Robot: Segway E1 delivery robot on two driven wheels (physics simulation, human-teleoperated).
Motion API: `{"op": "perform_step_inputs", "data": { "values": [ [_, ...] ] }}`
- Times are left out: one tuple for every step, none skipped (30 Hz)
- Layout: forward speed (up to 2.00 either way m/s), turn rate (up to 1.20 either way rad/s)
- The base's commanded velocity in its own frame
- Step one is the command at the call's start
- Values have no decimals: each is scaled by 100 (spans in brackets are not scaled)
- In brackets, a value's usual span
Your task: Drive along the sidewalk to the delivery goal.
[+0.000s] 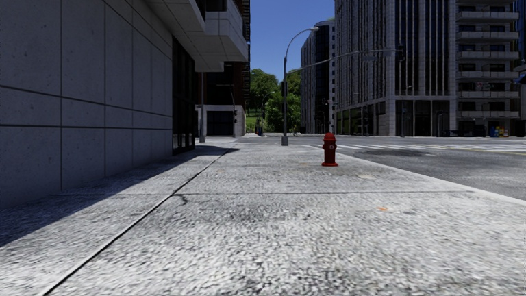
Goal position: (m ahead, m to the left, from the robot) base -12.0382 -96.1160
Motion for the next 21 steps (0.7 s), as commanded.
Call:
{"op": "perform_step_inputs", "data": {
  "values": [
    [200,0],
    [200,0],
    [200,0],
    [200,0],
    [200,0],
    [200,0],
    [200,0],
    [200,0],
    [200,0],
    [200,0],
    [200,0],
    [200,0],
    [200,0],
    [200,0],
    [200,0],
    [200,0],
    [200,0],
    [200,0],
    [200,0],
    [200,0],
    [200,0]
  ]
}}
